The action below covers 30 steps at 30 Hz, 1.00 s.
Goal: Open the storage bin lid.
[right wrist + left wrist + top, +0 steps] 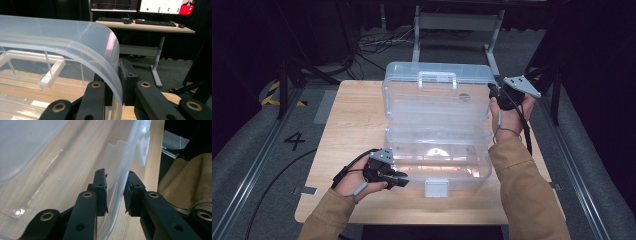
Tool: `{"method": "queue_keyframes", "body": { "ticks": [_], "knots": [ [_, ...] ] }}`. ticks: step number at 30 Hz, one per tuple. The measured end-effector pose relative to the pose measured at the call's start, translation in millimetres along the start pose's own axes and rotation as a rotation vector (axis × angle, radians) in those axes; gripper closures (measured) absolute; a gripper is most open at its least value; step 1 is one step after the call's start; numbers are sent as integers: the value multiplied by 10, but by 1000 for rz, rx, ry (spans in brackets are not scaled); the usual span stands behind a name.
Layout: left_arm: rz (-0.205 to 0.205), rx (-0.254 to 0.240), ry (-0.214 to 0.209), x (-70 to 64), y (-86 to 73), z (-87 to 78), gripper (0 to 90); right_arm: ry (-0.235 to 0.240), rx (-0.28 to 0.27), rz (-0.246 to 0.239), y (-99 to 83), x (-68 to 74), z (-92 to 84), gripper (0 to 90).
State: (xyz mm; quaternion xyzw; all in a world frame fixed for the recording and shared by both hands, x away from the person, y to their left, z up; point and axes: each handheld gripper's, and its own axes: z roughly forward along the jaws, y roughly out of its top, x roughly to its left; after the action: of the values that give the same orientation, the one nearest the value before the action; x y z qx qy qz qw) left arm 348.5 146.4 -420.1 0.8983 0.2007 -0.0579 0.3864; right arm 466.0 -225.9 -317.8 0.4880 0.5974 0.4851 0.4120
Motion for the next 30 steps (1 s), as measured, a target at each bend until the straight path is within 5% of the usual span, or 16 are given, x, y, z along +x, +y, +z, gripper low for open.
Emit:
{"method": "queue_keyframes", "body": {
  "ticks": [30],
  "knots": [
    [-23,5,16,-21,4,9,730,55,36,34,32,-122,335,812]
  ]
}}
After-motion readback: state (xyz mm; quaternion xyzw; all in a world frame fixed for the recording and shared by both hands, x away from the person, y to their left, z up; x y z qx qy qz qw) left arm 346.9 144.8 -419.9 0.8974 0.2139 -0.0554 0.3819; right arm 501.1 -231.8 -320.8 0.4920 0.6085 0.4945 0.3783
